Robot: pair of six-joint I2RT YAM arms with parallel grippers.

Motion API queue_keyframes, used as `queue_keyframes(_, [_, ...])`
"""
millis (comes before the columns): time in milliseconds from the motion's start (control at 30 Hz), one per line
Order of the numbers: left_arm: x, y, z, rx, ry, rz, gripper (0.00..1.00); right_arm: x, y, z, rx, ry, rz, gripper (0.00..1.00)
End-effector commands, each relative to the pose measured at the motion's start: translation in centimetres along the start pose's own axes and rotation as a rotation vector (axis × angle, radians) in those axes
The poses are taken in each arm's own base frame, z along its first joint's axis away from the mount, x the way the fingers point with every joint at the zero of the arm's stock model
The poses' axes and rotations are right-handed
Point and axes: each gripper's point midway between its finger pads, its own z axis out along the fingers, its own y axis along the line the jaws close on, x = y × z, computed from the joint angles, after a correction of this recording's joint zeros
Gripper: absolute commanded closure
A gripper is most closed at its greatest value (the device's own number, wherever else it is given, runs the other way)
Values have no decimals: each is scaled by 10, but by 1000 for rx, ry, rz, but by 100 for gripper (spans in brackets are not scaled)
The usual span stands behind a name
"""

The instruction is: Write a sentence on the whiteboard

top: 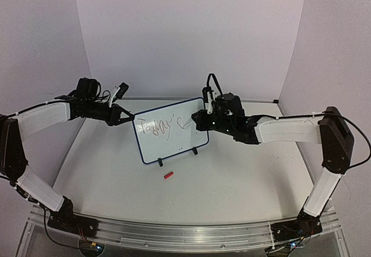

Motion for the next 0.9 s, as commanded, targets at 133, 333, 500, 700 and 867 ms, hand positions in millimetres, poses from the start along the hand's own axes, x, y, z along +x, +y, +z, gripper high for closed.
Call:
queue_keyframes(133, [-14, -9, -7, 5, -25, 45, 100, -7, 9, 4, -48, -12, 12, 100])
queue_keyframes(333, [-13, -9, -6, 6, -22, 43, 100, -7, 16, 6, -75, -10, 12, 100])
queue_keyframes(500, [-13, -8, -6, 4, -22, 45, 100, -2, 18, 8, -77, -2, 8, 100])
queue_keyframes(700, [-12, -8, -7, 2, -21, 45, 100, -18, 27, -10, -116, -34, 15, 100])
queue_keyframes(867, [-13, -8, -7, 2, -23, 47, 100, -25, 52, -42, -188, -52, -15, 100])
